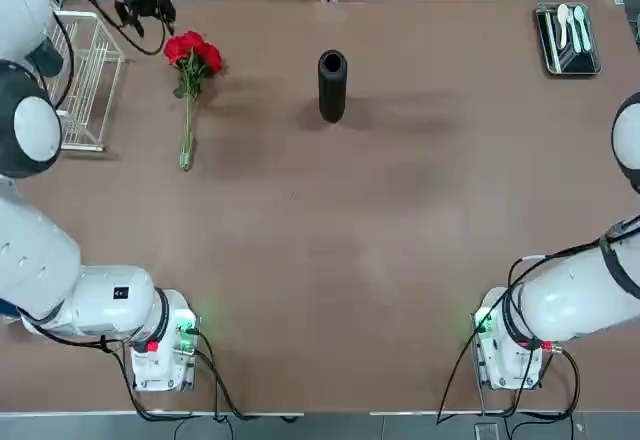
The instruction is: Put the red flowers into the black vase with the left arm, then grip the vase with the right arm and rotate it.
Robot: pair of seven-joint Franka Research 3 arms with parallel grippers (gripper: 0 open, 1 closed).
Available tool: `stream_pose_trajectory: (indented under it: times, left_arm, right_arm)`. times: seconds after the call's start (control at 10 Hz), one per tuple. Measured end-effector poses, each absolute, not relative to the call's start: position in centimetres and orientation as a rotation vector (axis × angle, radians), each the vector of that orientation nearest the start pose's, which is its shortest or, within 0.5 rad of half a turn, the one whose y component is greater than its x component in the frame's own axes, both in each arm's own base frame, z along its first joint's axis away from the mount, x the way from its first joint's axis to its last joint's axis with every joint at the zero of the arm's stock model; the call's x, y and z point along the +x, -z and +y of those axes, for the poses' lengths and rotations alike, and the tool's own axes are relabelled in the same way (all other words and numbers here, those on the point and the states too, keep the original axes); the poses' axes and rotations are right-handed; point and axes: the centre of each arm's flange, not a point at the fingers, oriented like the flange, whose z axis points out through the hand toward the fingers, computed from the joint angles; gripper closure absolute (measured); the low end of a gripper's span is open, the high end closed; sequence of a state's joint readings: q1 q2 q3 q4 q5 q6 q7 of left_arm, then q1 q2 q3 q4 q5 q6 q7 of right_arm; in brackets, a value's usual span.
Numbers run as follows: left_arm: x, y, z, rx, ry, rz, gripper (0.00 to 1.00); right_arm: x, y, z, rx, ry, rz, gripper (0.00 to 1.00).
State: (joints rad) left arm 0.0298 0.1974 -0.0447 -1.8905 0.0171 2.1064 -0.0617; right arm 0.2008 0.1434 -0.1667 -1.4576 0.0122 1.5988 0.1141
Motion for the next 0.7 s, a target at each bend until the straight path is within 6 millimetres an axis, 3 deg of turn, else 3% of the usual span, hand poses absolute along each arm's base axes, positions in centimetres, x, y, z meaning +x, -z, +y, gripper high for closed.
stream_pose_trajectory:
  times: [0.2,0.5,0.7]
  left_arm:
    - [60.7,-34.6,-0.4,-3.139,0.034,-0.071,0.0]
    - [59.3,-28.8,1.2,-3.14,0.133,-0.116,0.0]
    - [58.2,-25.9,0.9,-3.143,0.12,-0.153,0.0]
  right_arm:
    - [60.0,-59.9,3.0,-3.151,0.001,0.122,0.0]
    - [60.0,-59.9,3.1,-3.151,0.001,0.118,0.0]
    - [60.0,-59.9,3.2,-3.151,0.001,0.117,0.0]
